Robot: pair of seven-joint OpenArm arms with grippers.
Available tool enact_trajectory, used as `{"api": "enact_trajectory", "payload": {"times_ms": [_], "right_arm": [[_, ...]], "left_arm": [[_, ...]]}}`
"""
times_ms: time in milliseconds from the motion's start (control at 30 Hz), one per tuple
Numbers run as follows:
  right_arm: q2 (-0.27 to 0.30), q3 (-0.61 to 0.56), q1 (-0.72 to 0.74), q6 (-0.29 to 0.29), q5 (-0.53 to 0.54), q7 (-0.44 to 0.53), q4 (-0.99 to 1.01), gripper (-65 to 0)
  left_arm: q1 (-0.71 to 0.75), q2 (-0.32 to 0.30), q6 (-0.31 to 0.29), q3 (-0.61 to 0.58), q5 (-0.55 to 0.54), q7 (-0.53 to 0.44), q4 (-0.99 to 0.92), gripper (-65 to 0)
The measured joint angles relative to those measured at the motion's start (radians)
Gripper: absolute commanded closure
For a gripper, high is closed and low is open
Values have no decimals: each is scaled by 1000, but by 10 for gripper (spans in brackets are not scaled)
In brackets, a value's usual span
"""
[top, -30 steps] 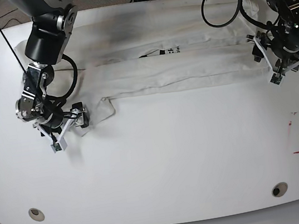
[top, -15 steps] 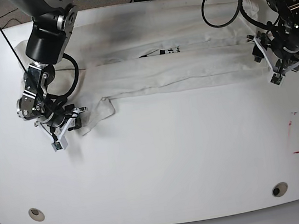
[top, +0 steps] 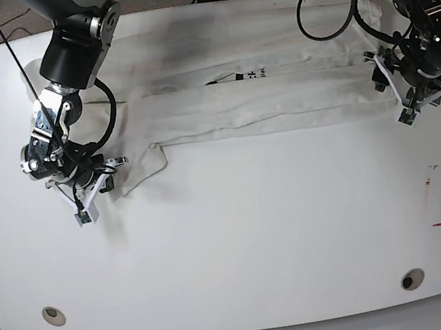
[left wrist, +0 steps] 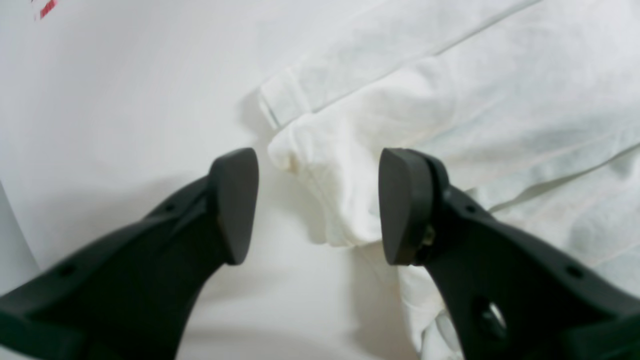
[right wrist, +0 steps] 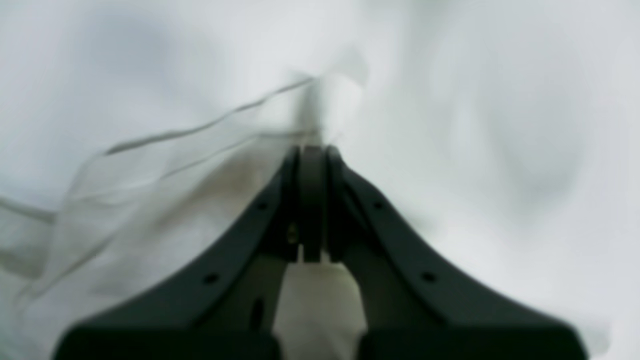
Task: Layout the t-shirt on the table in an organized manner, then fold the t-shirt properly
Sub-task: 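Release the folded edge with the right gripper and regrasp the sleeve end, then fold the sleeve end inward over the shirt body with the right gripper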
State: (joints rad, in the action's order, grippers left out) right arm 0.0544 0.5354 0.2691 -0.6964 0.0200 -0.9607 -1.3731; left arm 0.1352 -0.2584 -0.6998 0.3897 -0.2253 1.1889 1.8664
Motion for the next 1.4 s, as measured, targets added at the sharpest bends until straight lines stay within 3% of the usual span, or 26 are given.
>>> {"api": "enact_trajectory", "payload": {"times_ms": [400, 600, 767, 1000, 1400], "right_arm": [[-4, -5, -147, 2, 420, -303, -294, 0], [-3, -13, -224, -1, 667, -380, -367, 0], [19, -14, -291, 0, 810, -444, -421, 0], [55, -70, -365, 3, 977, -451, -432, 0], [156, -227, -483, 4, 1077, -454, -433, 0]], "left_arm": [[-3, 2, 0, -2, -3, -1, -45, -360], [-26, 3, 0, -2, 4, 0, -80, -360], [-35, 2, 0, -2, 0, -4, -81, -360], [-34, 2, 0, -4, 0, -2, -84, -360], [-33, 0, 1, -4, 1, 0, -84, -360]]}}
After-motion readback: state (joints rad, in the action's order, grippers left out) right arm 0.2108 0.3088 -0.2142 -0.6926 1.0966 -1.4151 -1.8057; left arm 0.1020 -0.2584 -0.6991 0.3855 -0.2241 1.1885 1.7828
